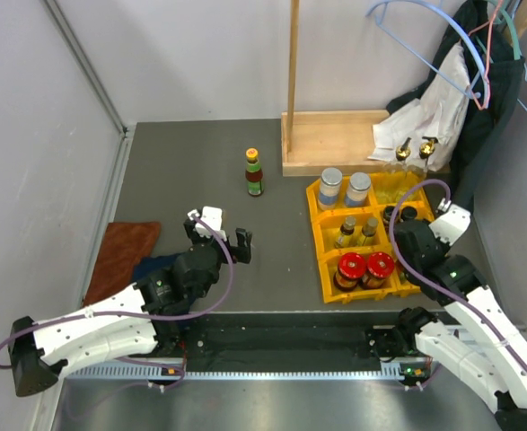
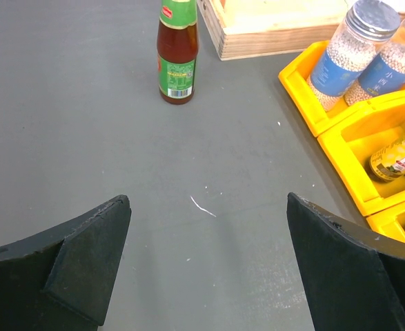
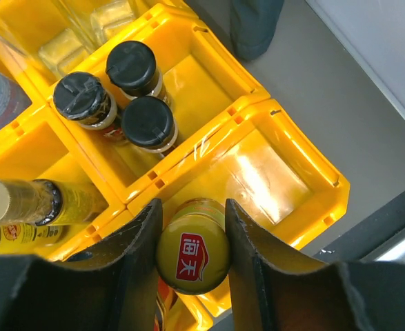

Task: Organize the condiment bottles
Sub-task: Place the bottle in the storage box.

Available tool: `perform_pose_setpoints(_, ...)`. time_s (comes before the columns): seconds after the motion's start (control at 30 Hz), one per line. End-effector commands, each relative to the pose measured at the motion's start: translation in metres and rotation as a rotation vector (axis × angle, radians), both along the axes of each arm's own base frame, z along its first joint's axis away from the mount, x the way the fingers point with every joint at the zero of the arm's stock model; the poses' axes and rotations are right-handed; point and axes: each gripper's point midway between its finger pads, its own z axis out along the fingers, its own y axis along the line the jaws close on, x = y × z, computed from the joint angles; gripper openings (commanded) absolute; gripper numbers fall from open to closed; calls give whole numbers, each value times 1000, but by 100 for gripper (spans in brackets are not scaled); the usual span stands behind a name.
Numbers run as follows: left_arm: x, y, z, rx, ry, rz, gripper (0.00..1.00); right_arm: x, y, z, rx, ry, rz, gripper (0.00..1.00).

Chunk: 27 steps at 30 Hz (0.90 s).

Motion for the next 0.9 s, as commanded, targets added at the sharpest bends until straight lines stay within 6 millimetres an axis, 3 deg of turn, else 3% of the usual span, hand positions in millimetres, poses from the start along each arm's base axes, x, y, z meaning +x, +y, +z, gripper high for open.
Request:
perform_pose_setpoints(0.0, 2, 2, 27, -63, -43, 19, 99, 14, 10, 6, 66, -65, 17, 3)
perform_pose_setpoints(0.1, 2, 2, 27, -61, -44, 20, 99, 11, 8, 9, 68, -74, 13, 21)
perform_pose_setpoints(0.13, 2, 2, 26, -61, -43, 20, 99, 11, 8, 13, 72, -87, 15, 39)
perform_pose_setpoints(0.2, 3, 2, 26, -61, -43, 20, 99, 10, 7, 18, 69, -96, 21, 57)
perform_pose_setpoints(0.23, 2, 2, 26, -60, -42, 20, 99, 10, 7, 24, 72, -108, 28, 76)
perform_pose_setpoints(0.33, 3, 2, 27, -65, -42, 26, 99, 7, 8, 39, 72, -118, 57, 92)
perform_pose_setpoints(0.43, 3, 2, 27, -70, -43, 28, 99, 7, 9, 58, 90, -149, 67, 98)
perform_pose_setpoints(0.67, 3, 4, 22, -62, -37, 37, 99, 13, 19, 98, 86, -192, 160, 99)
perform_pose_setpoints(0.8, 3, 5, 20, -60, -33, 44, 99, 32, 45, 117, 97, -194, 290, 99)
perform_pose_setpoints(0.87, 4, 6, 18, -60, -31, 51, 99, 45, 70, 118, 112, -167, 415, 98)
